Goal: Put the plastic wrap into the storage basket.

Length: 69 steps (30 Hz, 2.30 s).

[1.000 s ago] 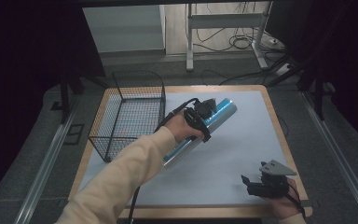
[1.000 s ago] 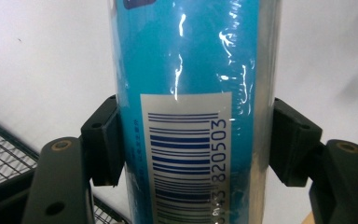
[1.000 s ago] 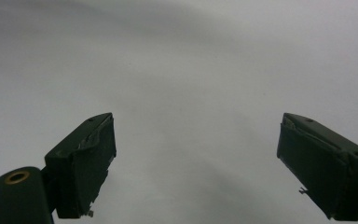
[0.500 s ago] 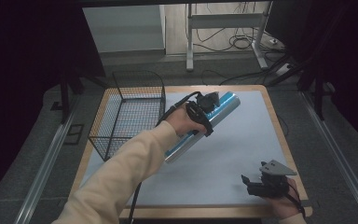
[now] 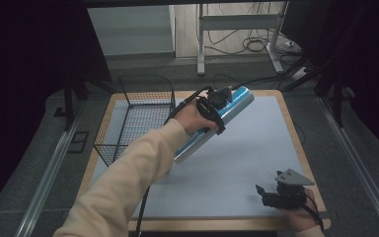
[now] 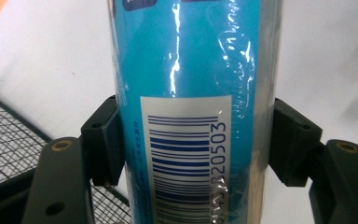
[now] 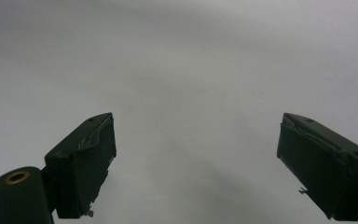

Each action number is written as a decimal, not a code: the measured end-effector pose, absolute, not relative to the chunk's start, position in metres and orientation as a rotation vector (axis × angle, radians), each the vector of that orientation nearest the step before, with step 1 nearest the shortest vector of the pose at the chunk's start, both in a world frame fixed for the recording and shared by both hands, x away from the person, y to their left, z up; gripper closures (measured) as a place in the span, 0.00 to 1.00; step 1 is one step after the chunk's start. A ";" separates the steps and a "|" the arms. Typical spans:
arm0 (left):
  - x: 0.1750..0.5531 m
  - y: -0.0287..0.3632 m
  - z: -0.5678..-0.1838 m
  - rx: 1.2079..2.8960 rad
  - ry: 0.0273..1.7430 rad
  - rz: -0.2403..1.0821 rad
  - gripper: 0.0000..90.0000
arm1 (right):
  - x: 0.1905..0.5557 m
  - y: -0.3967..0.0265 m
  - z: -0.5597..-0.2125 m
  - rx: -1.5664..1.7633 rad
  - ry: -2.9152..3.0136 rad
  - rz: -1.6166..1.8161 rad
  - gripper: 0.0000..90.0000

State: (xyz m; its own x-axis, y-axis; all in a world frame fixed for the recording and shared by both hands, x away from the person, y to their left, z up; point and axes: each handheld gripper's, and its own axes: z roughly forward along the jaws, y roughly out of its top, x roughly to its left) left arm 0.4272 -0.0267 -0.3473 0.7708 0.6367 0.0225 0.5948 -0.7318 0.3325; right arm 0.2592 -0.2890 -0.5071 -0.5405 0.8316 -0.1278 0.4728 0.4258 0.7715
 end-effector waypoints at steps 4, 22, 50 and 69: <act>0.432 -0.026 -0.345 2.656 0.955 0.201 0.35 | 0.259 -0.290 -0.507 1.109 2.176 0.952 0.13; 0.446 -0.019 -0.335 2.653 0.984 0.234 0.35 | 0.260 -0.291 -0.508 1.123 2.174 0.948 0.13; 0.467 0.020 -0.312 2.633 1.082 0.337 0.35 | 0.261 -0.293 -0.508 1.132 2.167 0.937 0.13; 0.484 0.053 -0.323 2.616 1.200 0.370 0.35 | 0.261 -0.292 -0.508 1.134 2.170 0.934 0.13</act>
State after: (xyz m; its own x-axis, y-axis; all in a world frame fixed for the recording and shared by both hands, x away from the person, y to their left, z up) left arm 0.4839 0.0534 -0.3226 0.6309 0.7651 0.1287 0.7045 -0.6344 0.3180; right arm 0.2610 -0.2924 -0.5085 -0.5172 0.8468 -0.1245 0.4918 0.4130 0.7665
